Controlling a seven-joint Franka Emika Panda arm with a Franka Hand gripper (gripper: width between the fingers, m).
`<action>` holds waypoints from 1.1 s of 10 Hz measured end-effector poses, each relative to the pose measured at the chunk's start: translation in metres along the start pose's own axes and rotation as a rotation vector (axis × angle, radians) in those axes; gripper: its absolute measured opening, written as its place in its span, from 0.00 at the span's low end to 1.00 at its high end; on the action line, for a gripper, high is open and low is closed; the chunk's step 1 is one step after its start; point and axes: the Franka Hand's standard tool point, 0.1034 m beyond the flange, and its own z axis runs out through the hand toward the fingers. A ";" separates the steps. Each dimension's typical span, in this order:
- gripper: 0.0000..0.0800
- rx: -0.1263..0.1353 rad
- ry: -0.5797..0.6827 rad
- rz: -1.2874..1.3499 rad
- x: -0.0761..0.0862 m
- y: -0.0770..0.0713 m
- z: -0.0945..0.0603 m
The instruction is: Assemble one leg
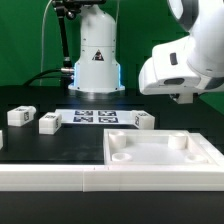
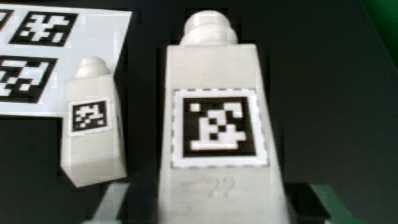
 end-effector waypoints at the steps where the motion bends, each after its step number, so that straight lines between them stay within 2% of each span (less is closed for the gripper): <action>1: 0.37 0.003 0.026 0.000 0.003 0.000 -0.002; 2: 0.37 0.004 0.030 0.000 0.004 0.000 -0.002; 3: 0.37 0.009 0.089 0.000 0.011 -0.002 -0.006; 4: 0.37 0.016 0.202 0.000 0.013 -0.002 -0.014; 5: 0.37 0.013 0.235 -0.024 0.002 0.002 -0.023; 6: 0.37 0.017 0.272 -0.032 -0.004 0.003 -0.040; 8: 0.37 0.024 0.398 -0.036 -0.011 0.001 -0.071; 9: 0.37 0.028 0.460 -0.037 -0.010 0.000 -0.082; 11: 0.37 0.034 0.656 -0.037 -0.002 -0.001 -0.088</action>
Offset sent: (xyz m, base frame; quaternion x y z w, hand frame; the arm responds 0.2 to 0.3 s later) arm 0.0000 0.0000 0.0000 0.0000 0.1938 0.0000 0.9810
